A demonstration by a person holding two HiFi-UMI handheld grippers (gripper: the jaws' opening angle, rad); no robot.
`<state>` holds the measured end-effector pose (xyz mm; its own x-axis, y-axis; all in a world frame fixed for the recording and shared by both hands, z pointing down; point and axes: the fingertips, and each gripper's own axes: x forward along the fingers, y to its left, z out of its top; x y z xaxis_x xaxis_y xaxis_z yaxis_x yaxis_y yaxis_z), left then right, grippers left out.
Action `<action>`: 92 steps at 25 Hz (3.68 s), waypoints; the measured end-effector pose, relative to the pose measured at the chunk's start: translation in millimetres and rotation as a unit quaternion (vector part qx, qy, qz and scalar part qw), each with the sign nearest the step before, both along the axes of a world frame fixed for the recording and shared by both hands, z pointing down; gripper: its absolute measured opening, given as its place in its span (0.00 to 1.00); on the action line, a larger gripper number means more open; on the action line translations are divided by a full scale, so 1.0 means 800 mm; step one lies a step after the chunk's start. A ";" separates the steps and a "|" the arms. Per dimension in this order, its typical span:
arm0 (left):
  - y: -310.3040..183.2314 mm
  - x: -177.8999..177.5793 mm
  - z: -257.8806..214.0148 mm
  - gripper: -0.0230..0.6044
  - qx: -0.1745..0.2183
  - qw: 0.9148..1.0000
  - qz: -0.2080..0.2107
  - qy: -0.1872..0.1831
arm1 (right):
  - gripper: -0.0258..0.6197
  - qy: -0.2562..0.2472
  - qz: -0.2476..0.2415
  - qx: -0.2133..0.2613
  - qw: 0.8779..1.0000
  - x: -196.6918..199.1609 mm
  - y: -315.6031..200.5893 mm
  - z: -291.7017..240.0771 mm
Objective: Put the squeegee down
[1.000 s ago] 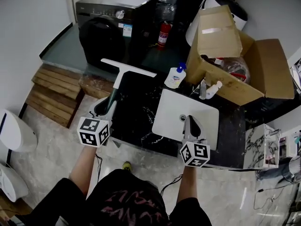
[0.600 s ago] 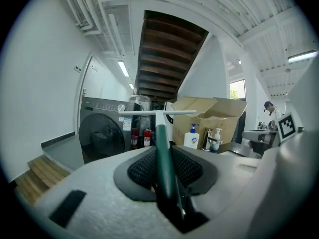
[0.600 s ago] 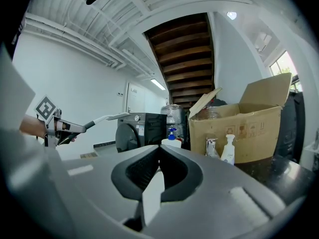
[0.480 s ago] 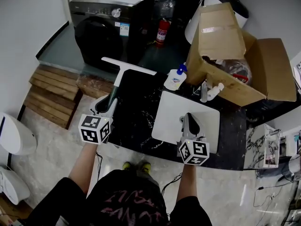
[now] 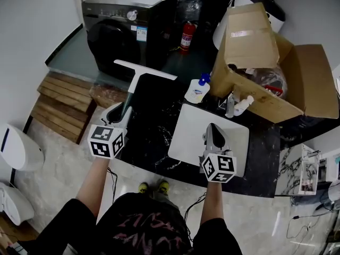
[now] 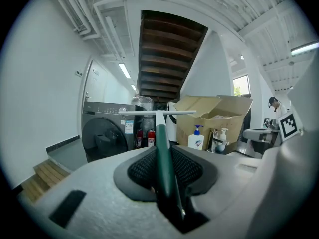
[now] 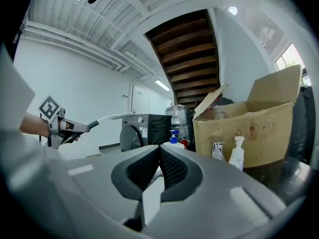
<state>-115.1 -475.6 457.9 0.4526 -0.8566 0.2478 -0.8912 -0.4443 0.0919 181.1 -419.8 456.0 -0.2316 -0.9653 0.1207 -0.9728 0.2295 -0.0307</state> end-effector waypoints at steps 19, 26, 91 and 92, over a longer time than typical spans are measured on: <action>-0.019 0.031 0.070 0.20 -0.067 0.997 -0.011 -0.026 | 0.04 -0.013 -0.028 -0.009 0.999 0.007 -0.017 0.013; -0.015 0.042 0.097 0.20 -0.094 0.995 -0.010 -0.035 | 0.04 -0.010 -0.023 -0.012 1.000 0.019 -0.015 0.015; 0.012 0.071 0.228 0.30 -0.206 0.974 0.012 -0.097 | 0.04 -0.004 0.017 -0.041 0.999 0.068 0.006 0.050; 0.013 0.069 0.225 0.30 -0.204 0.974 0.009 -0.094 | 0.04 -0.003 0.017 -0.042 0.999 0.067 0.007 0.050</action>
<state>-59.9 -464.9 638.2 0.3801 -0.6621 0.6458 -0.9018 -0.4204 0.0998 234.7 -414.4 496.3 -0.2002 -0.9592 0.1997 -0.9797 0.1933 -0.0540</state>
